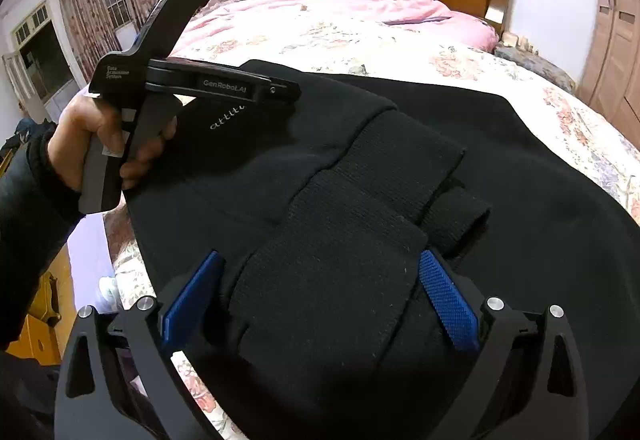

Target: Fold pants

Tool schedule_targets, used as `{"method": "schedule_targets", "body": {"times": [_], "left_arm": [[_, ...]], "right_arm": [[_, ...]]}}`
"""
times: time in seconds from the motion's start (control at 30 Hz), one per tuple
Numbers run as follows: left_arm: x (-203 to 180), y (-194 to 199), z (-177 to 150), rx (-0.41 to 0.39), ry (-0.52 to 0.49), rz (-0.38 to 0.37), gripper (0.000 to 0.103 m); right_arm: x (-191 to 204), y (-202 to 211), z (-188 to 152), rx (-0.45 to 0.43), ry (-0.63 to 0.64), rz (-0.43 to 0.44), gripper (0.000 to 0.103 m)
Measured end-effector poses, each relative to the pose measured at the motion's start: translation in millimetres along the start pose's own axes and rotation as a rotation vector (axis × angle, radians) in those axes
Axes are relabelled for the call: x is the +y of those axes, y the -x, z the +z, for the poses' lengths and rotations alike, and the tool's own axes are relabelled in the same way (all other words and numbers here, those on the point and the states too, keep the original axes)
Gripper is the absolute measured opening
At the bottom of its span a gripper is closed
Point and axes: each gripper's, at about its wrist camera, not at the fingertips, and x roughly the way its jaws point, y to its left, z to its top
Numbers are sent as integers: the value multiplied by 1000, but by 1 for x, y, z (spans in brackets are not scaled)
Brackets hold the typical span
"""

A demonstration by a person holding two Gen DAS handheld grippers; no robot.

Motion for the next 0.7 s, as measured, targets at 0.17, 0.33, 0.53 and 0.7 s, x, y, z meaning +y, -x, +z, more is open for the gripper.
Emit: {"method": "schedule_targets", "body": {"times": [0.17,0.33,0.53,0.7], "left_arm": [[-9,12,-1,-20,10,80,101],[-68,53,-14,-103,-32,-35,101],[-151,56,-36,-102,-170,-136,101],[-179,26,-61,-45,-261,-80,102]], "right_arm": [[-10,38,-11,-67,-17,-64,95],[-62,103,-59,-141,-196,-199,95],[-125,179,-154,-249,-581,-297,95],[-153,205,-206,-308,-773,-315,95]]}}
